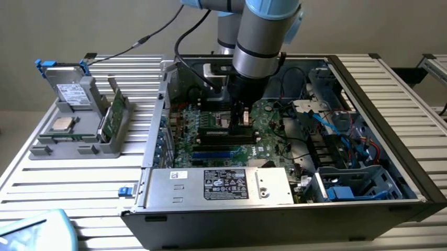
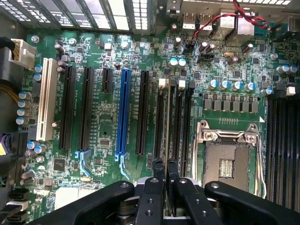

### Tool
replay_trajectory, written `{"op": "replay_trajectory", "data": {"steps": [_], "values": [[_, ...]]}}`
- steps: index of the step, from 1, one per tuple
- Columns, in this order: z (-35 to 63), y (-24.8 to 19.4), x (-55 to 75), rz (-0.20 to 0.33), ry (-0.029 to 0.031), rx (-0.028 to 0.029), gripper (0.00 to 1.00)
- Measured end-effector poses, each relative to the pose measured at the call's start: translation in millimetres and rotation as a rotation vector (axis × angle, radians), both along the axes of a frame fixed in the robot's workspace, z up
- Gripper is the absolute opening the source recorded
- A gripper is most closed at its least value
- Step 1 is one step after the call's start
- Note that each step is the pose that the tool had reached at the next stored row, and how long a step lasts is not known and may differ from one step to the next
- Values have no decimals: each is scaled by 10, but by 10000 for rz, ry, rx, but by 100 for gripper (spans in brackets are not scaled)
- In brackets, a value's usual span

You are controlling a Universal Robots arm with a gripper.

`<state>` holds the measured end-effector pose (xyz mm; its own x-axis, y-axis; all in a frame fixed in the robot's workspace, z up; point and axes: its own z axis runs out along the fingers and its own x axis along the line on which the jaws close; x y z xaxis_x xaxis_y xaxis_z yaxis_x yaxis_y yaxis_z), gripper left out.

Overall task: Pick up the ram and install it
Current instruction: 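Insert the ram into the slot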

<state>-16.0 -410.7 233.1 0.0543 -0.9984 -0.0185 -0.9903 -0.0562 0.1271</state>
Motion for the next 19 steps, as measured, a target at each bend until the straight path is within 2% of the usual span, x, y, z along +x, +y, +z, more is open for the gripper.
{"op": "replay_trajectory", "data": {"steps": [7,9,10,12,14,16,17,19], "values": [[1,0,0,-1,-1,-1,14],[4,4,0,0,-50,-3,14],[5,6,0,0,-86,-8,14],[7,17,-1,0,-210,-55,14],[9,25,-3,0,-359,-142,14],[9,31,-5,1,-536,-238,14],[9,34,-5,1,-568,-260,14],[9,35,-5,2,-568,-261,14]]}}
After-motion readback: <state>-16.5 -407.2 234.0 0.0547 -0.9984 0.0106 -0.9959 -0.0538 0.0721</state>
